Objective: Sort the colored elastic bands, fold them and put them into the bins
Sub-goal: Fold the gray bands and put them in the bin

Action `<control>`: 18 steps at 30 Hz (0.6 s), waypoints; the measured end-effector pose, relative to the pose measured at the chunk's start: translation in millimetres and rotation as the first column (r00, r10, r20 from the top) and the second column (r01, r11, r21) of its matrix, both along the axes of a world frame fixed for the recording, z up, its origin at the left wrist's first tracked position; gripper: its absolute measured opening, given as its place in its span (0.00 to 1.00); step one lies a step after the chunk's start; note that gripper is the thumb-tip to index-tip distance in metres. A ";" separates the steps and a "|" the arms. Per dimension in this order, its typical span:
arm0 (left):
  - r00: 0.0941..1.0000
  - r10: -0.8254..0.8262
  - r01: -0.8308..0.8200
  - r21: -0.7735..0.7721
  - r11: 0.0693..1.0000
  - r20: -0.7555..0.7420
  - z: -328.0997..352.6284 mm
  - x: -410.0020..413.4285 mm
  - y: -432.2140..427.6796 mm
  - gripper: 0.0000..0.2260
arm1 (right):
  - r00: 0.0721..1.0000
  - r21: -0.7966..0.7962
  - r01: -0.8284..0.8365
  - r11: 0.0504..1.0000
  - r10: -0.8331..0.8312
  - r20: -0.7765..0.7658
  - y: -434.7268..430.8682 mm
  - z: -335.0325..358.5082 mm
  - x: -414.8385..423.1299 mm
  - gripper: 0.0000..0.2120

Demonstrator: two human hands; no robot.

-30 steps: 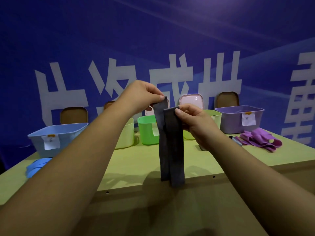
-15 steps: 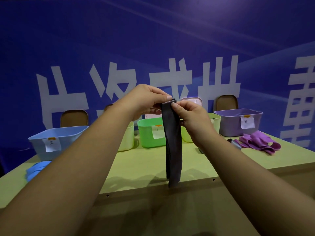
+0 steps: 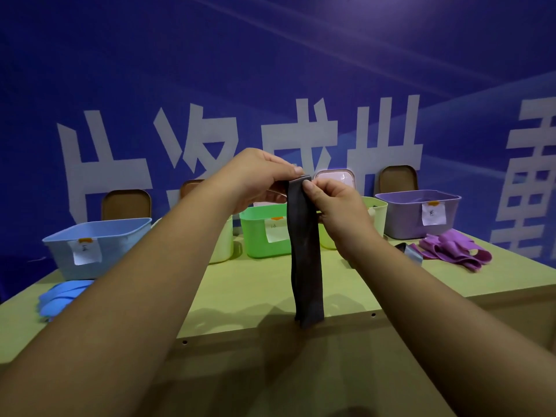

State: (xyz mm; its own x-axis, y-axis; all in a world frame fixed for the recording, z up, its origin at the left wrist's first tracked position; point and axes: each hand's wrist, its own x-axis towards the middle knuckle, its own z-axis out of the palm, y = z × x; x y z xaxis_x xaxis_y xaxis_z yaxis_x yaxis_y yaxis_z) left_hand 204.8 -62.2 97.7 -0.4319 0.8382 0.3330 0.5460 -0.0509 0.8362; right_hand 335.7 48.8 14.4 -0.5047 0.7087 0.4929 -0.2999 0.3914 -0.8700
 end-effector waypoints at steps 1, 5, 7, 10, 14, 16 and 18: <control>1.000 -0.005 0.005 0.002 1.000 0.012 -1.2 -0.2 0.6 0.10 | 1.000 -0.004 0.000 1.000 0.000 0.001 0.8 -0.4 -0.3 0.10; 0.997 -0.044 0.044 0.001 0.999 0.057 -5.4 -0.7 1.2 0.11 | 1.000 0.016 0.021 1.000 -0.022 0.023 4.5 -2.0 -2.3 0.10; 0.997 -0.050 0.050 -0.004 0.999 0.055 -6.9 -2.2 2.2 0.11 | 0.999 0.031 0.032 0.999 -0.033 0.030 5.9 -2.6 -3.0 0.10; 0.995 -0.081 0.082 -0.009 0.997 0.058 -8.9 -4.1 0.8 0.12 | 0.999 0.034 0.037 0.999 -0.038 0.027 8.6 -3.7 -4.6 0.10; 0.993 -0.082 0.081 -0.013 0.997 -0.088 -13.5 -7.3 0.2 0.11 | 1.000 0.023 0.030 0.999 -0.030 0.001 12.3 -5.1 -6.5 0.12; 0.994 -0.058 0.062 0.035 0.997 -0.097 -14.4 -9.1 3.2 0.12 | 0.999 0.022 0.048 0.999 -0.048 -0.015 14.1 -5.5 -8.3 0.15; 0.995 -0.058 0.065 0.079 0.995 -0.085 -13.6 -9.5 5.0 0.12 | 0.998 0.029 0.055 0.998 -0.054 -0.027 15.3 -5.4 -10.2 0.18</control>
State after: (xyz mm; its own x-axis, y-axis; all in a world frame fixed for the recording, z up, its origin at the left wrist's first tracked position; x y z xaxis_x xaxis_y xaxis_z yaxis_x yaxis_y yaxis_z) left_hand 195.3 -57.2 84.1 -0.3485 0.8308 0.4340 0.6067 -0.1530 0.7801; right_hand 325.5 64.1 9.1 -0.4523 0.7197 0.5268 -0.3004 0.4332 -0.8498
